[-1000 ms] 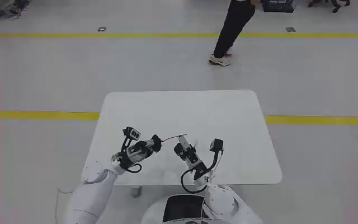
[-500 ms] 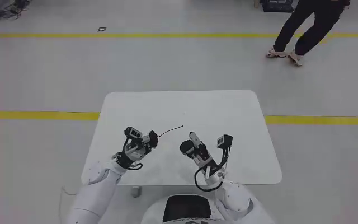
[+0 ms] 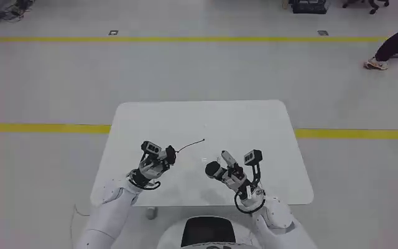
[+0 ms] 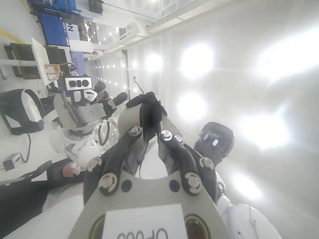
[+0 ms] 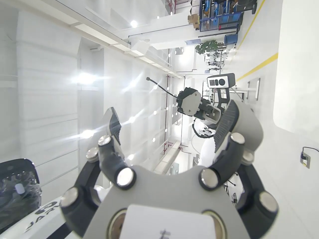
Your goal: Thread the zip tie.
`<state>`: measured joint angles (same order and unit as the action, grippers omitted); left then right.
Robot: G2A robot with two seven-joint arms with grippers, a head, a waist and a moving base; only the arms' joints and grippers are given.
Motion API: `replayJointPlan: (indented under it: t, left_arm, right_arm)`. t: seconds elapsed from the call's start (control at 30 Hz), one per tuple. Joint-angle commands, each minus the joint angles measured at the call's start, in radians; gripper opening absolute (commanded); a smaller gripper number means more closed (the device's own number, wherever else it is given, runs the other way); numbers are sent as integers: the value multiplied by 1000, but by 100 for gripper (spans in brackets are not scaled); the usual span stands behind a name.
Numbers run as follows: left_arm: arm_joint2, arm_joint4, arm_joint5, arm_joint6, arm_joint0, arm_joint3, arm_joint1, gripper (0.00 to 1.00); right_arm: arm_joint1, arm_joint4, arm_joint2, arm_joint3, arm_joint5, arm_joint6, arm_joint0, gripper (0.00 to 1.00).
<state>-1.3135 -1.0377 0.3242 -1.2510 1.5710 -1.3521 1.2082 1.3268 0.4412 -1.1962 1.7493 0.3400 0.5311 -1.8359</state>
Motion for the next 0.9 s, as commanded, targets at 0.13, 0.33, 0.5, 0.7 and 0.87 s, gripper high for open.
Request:
replayJointPlan:
  t: [0.13, 0.33, 0.5, 0.7, 0.87]
  left_arm:
    - [2, -4, -2, 24, 1, -3, 1, 0]
    - [49, -75, 12, 21, 23, 9, 12, 0]
    - [69, -108, 16, 6, 24, 27, 28, 0]
    - [59, -126, 16, -9, 38, 31, 53, 0]
    - [51, -107, 16, -4, 37, 29, 57, 0]
  right_arm:
    - [0, 6, 2, -1, -2, -7, 2, 100]
    - [0, 80, -24, -37, 0, 84, 26, 100]
    - [-5, -139, -77, -14, 0, 92, 32, 100]
    - [-14, -428, -104, 83, 0, 52, 10, 100]
    - [-15, -453, -102, 92, 0, 45, 5, 100]
